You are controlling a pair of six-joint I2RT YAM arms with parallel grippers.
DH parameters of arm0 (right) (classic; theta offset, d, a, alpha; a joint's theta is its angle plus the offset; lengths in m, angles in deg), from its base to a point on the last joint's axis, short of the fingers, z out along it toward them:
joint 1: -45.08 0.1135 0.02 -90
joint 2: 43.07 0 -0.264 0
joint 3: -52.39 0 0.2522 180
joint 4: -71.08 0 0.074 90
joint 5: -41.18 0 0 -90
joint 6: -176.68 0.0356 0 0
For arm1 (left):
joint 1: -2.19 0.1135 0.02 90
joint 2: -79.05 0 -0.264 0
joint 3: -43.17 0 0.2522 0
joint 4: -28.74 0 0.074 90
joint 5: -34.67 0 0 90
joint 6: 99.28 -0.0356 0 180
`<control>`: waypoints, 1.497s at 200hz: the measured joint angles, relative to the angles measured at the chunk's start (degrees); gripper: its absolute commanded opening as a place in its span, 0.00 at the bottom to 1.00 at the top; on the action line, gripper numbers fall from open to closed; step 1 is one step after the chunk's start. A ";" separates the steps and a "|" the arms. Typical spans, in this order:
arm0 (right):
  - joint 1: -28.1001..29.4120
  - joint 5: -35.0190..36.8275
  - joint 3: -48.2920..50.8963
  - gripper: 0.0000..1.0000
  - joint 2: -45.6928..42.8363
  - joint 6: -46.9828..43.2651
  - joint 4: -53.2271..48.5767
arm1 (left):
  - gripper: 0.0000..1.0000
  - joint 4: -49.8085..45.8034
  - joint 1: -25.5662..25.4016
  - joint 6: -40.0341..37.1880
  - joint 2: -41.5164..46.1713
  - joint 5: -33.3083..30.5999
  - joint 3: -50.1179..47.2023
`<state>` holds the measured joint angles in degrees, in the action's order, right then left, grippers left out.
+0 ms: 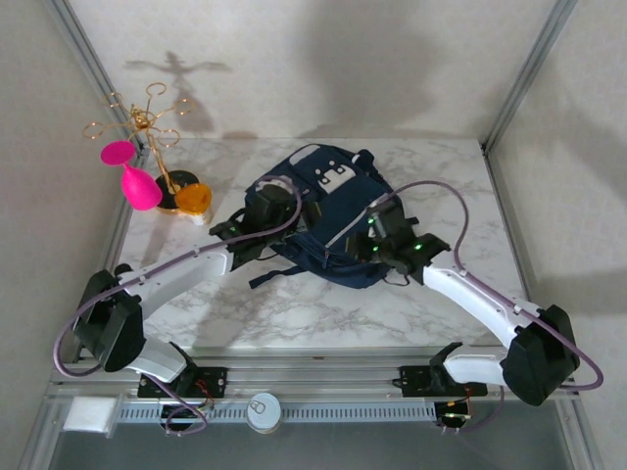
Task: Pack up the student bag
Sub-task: Close the student bag at the center of the table, then zip the student bag at the center of the table.
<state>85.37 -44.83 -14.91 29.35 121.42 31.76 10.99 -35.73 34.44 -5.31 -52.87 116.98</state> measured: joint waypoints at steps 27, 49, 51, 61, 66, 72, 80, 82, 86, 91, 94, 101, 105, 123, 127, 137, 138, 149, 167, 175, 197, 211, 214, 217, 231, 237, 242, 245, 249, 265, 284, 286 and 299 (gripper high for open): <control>5.95 -0.02 -0.04 0.44 5.44 5.20 3.52 | 0.56 5.31 1.20 5.27 -2.16 0.59 -5.68; 7.50 0.59 -0.09 0.45 11.15 8.31 5.51 | 0.54 11.43 1.27 10.19 -4.55 1.53 -8.57; 7.67 0.66 -0.09 0.45 11.58 8.57 5.64 | 0.54 11.85 1.27 10.58 -4.85 1.64 -8.61; 8.44 1.16 -0.26 0.44 13.22 9.90 5.84 | 0.52 13.75 1.27 11.91 -6.29 1.92 -8.52; 8.74 1.40 -0.31 0.43 13.88 10.43 6.14 | 0.52 14.69 1.27 12.52 -7.02 2.10 -8.46; 8.96 1.57 -0.31 0.42 14.47 10.97 6.67 | 0.51 15.63 1.27 13.14 -7.67 2.25 -8.41; 9.05 1.51 -0.31 0.41 14.91 11.43 7.37 | 0.47 16.72 1.27 13.79 -8.41 2.34 -8.41; 9.05 1.42 -0.31 0.40 14.97 11.61 7.58 | 0.47 16.94 1.27 13.81 -8.57 2.38 -8.44; 9.05 1.36 -0.31 0.40 15.08 11.67 7.93 | 0.46 17.53 1.27 14.38 -8.92 2.38 -8.41; 9.05 1.31 -0.31 0.40 15.15 12.00 8.55 | 0.45 18.05 1.27 14.84 -9.25 2.47 -8.41; 9.07 1.22 -0.31 0.40 15.19 12.17 8.81 | 0.44 18.36 1.27 14.80 -9.40 2.49 -8.41; 9.09 1.09 -0.31 0.39 15.23 12.50 9.55 | 0.40 18.99 1.27 15.21 -9.84 2.51 -8.41; 9.09 1.09 -0.31 0.38 15.26 12.52 9.92 | 0.39 19.26 1.27 15.58 -10.05 2.51 -8.41; 9.09 1.49 -0.31 0.34 15.52 13.00 11.26 | 0.32 19.65 1.29 16.15 -11.04 2.51 -8.22; 9.09 1.64 -0.33 0.34 15.56 12.92 11.50 | 0.31 19.67 1.29 16.37 -11.23 2.51 -8.17; 9.09 1.99 -0.31 0.35 15.76 12.92 12.22 | 0.27 19.85 1.33 16.63 -11.50 2.51 -8.15; 9.09 2.01 -0.31 0.35 15.78 12.94 12.28 | 0.27 19.89 1.36 16.83 -11.52 2.51 -8.15; 9.09 2.21 -0.31 0.35 16.09 12.90 13.29 | 0.21 20.26 1.38 17.05 -11.61 2.51 -8.15; 9.09 2.93 -0.63 0.36 17.49 13.09 13.68 | 0.14 20.92 1.38 17.77 -11.72 2.51 -8.15; 9.09 3.43 -0.87 0.36 18.38 13.18 13.57 | 0.13 20.92 1.38 17.75 -11.76 2.54 -8.15; 9.09 4.02 -0.87 0.37 19.41 13.75 13.79 | 0.05 20.92 1.38 17.84 -11.87 2.54 -8.15; 9.11 4.42 -0.79 0.36 19.41 14.01 14.19 | 0.01 20.96 1.38 17.99 -11.87 2.54 -8.15; 9.11 4.46 -0.70 0.36 19.41 13.99 14.34 | 0.00 20.98 1.38 17.97 -11.87 2.54 -8.15; 9.11 4.46 -0.59 0.35 19.43 13.97 14.49 | 0.00 21.00 1.38 18.03 -11.87 2.56 -8.15; 9.11 4.72 -0.37 0.34 19.80 13.94 15.23 | 0.00 21.33 1.38 18.05 -12.02 2.56 -8.15; 9.11 4.92 -0.35 0.33 20.13 13.84 15.58 | 0.00 21.46 1.40 18.05 -12.11 2.56 -8.15; 9.11 5.07 -0.35 0.32 20.46 13.68 15.87 | 0.00 21.55 1.44 18.05 -12.13 2.56 -8.15; 9.11 5.16 -0.35 0.30 20.65 13.57 16.00 | 0.00 21.55 1.46 18.05 -12.13 2.56 -8.15; 9.11 5.38 -0.35 0.29 20.94 13.44 16.13 | 0.00 21.55 1.55 18.05 -12.15 2.56 -8.15; 9.09 6.32 -0.35 0.24 21.81 12.52 16.37 | 0.00 21.59 1.55 18.08 -12.13 2.56 -8.15; 9.09 7.15 -0.35 0.21 22.14 12.00 16.35 | 0.00 21.66 1.55 18.08 -12.13 2.54 -8.15; 9.11 7.17 -0.35 0.20 22.14 11.91 16.35 | 0.00 21.70 1.55 18.08 -12.15 2.54 -8.17; 9.11 7.56 -0.35 0.16 22.12 11.37 16.41 | 0.00 21.84 1.64 18.08 -12.15 2.54 -8.17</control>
<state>94.48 -37.27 -15.26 51.47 132.79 48.18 32.83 -34.09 52.52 -17.46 -50.33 108.81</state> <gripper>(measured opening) 0.200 0.054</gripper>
